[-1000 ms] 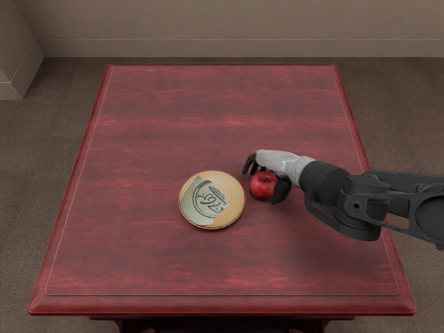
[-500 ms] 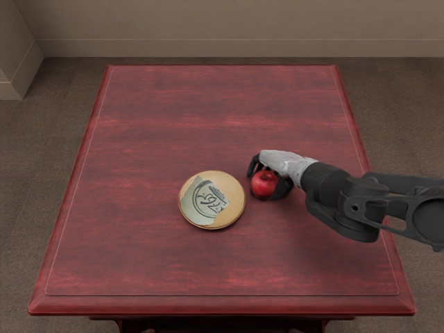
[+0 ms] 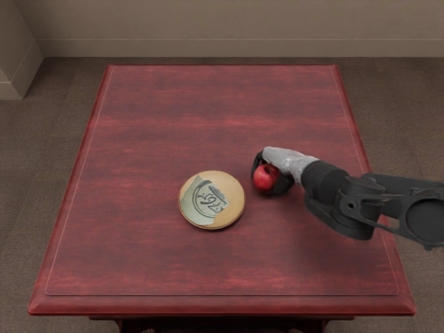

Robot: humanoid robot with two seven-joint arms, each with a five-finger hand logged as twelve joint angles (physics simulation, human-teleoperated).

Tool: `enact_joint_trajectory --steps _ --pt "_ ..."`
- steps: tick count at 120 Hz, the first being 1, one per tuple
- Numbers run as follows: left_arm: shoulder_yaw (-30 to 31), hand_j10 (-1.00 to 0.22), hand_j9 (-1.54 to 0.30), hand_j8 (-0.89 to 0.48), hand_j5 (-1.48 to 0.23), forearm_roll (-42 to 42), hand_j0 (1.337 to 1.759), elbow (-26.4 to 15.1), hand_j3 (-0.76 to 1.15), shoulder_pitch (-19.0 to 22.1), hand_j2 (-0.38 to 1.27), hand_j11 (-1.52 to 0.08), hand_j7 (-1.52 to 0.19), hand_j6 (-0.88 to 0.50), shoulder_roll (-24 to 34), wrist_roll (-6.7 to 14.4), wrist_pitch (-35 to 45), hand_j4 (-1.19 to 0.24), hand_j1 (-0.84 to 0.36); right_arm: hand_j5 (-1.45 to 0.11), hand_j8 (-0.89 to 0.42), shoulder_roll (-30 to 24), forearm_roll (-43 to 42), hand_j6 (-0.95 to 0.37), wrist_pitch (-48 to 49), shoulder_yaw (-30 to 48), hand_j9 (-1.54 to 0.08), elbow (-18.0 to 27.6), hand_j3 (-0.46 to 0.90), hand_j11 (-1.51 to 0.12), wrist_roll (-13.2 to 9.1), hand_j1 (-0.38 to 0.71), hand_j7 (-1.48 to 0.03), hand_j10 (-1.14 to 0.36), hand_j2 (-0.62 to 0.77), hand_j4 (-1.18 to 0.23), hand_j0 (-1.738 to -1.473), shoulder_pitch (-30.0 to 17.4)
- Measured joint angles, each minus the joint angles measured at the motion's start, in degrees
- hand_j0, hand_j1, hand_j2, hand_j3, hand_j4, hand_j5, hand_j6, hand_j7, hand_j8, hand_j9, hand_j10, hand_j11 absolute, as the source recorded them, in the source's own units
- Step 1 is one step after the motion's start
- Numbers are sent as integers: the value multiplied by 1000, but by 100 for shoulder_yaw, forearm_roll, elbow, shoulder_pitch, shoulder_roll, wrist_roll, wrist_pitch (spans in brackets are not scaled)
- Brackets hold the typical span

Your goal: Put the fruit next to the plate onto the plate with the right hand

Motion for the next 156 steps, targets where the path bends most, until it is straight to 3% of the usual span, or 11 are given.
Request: enact_joint_trajectory --steps 56,112,130,156 --pt "-1 -230 -299 -230 -299 0 1658 0 0 0 46 -299 -299 -231 0 2 0 -230 73 -828 -516 -57 2191 -430 1549 1931 -825 239 0 -828 -15 245 -811 -613 -48 -516 -1651 75" --pt "0 -230 -299 -230 -299 0 1658 0 0 0 46 -299 -299 -230 0 1 0 -230 73 -837 -511 525 2192 -426 1663 2089 -835 290 0 -836 -14 242 -824 -624 -44 -510 -1651 -242" --pt "0 -230 -299 -230 -299 0 1658 0 0 0 46 -299 -299 -230 0 1 0 -230 73 -648 -436 521 2153 -389 1662 2093 -646 273 0 -647 -15 158 -641 -489 -55 -438 -1655 -265" --pt "0 -230 -299 -230 -299 0 1658 1 0 0 46 -299 -299 -230 0 2 0 -230 73 -296 -207 479 1994 -191 1654 2136 -296 257 0 -296 -15 -107 -294 -225 -29 -207 -1657 -275"
